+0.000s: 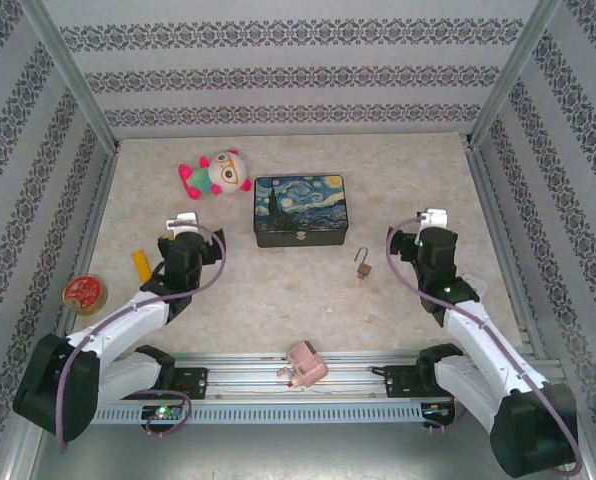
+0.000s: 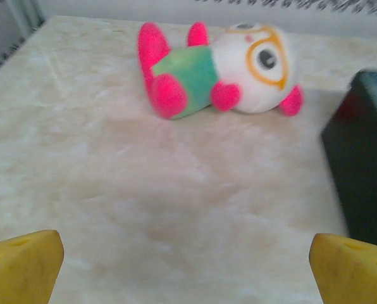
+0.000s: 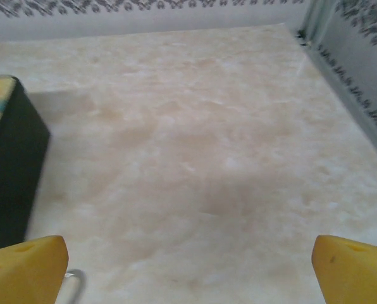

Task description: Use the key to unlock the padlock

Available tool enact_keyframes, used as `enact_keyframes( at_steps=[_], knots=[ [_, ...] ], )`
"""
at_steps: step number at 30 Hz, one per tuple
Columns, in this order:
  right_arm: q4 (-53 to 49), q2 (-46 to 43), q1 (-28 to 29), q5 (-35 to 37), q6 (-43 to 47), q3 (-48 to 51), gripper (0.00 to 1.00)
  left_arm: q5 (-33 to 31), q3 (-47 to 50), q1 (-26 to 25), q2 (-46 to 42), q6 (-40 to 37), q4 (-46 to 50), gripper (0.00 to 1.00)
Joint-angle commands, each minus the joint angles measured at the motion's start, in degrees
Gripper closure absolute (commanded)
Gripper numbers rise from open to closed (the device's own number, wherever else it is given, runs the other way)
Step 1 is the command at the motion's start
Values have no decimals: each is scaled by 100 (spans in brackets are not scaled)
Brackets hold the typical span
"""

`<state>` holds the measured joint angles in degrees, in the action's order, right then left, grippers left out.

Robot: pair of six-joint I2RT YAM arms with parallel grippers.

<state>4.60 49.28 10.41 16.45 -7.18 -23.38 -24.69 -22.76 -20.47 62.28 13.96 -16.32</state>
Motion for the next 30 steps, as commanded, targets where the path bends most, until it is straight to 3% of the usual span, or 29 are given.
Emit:
enact_keyframes(
  at_steps=[1, 5, 10, 19, 21, 24, 26, 30],
  knots=[
    [1372, -106, -234, 306, 761, 541, 2, -303, 221, 256, 52, -1221, -1729, 1],
    [2337, 432, -594, -87, 787, 918, 2, -146, 374, 579, 513, -1859, -2338, 1],
    [3868, 1513, -787, -413, 756, 1189, 2, 844, 839, 1299, 1279, -1511, -3811, 1],
    [5313, 2819, -1208, -1798, 373, 1007, 2, 1811, 1017, 1669, 3219, -1639, -6172, 1],
    [5841, 3287, -1208, -1904, 366, 1034, 2, 2174, 906, 1798, 2841, -1539, -5341, 1],
    [6590, 3999, -1232, -1983, 300, 981, 2, 2792, 395, 1953, 2940, -1606, -4564, 1],
    [6342, 3923, -1348, -2098, 196, 888, 2, 3093, 67, 2037, 2797, -1588, -3654, 1],
    [5847, 3881, -1428, -2093, 96, 677, 2, 2426, 135, 2091, 2844, -1300, -3866, 1]
  ],
)
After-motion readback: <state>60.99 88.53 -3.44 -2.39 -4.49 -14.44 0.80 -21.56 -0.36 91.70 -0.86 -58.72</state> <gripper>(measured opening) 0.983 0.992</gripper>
